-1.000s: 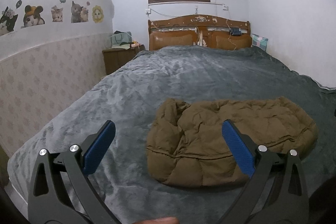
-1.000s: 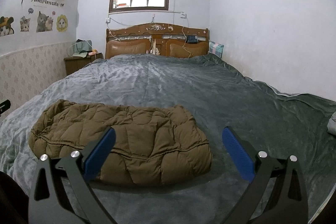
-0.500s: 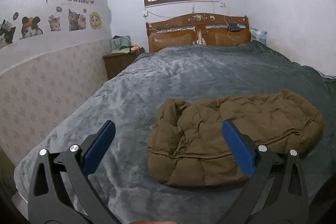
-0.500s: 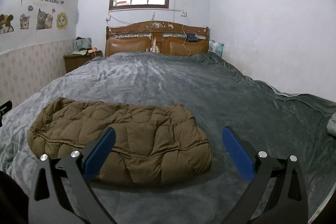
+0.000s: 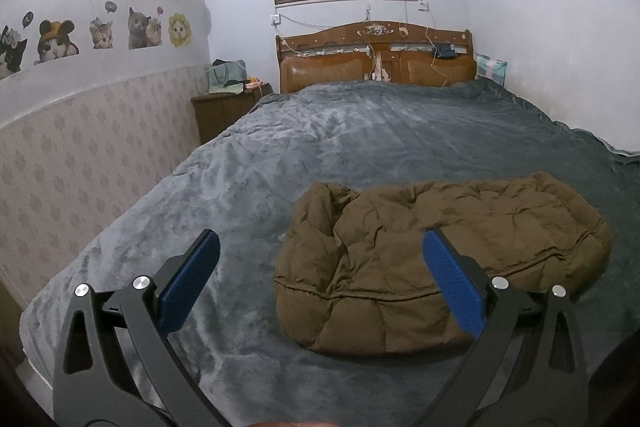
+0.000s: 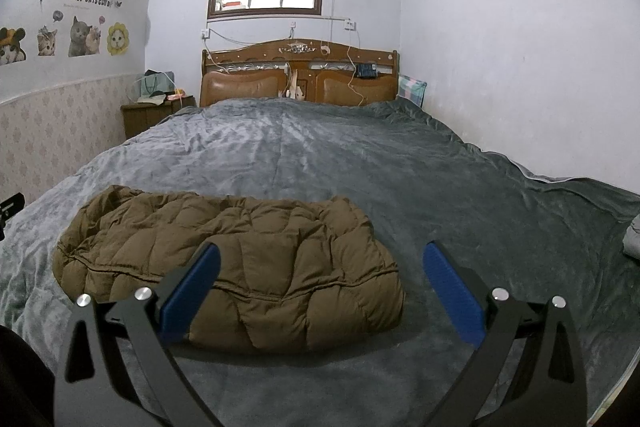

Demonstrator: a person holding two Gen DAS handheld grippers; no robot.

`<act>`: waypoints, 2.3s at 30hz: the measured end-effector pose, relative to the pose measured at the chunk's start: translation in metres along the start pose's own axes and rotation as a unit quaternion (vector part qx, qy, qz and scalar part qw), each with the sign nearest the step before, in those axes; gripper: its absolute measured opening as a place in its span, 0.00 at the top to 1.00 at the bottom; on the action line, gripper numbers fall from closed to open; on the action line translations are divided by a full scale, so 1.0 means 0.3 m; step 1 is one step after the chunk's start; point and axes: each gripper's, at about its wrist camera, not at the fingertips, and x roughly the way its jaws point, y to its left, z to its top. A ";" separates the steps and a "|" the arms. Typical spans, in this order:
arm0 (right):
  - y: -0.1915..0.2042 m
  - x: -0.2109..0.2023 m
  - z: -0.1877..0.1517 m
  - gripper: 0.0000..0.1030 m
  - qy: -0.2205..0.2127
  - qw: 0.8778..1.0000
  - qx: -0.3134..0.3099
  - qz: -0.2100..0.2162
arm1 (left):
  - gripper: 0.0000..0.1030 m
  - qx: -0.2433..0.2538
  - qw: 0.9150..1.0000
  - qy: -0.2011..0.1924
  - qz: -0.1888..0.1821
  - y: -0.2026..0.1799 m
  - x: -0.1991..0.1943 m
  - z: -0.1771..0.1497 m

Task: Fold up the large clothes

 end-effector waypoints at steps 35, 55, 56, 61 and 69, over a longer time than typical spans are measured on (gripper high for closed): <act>-0.006 0.000 0.004 0.02 0.000 1.000 -0.001 0.001 | 0.03 -0.012 1.000 0.003 -0.002 0.010 0.001 -0.004; -0.010 0.000 -0.002 0.02 0.001 1.000 -0.001 0.001 | 0.03 -0.011 1.000 0.009 0.002 -0.005 -0.009 -0.008; -0.009 0.000 0.001 0.02 0.000 1.000 -0.001 0.001 | 0.03 -0.011 1.000 0.009 0.003 -0.005 -0.011 -0.007; -0.009 -0.001 0.001 0.02 0.000 1.000 -0.001 0.001 | 0.03 -0.012 1.000 0.009 0.002 -0.005 -0.012 -0.006; -0.011 0.000 0.002 0.02 0.001 1.000 -0.002 0.001 | 0.03 -0.010 1.000 0.008 0.003 -0.010 -0.017 -0.004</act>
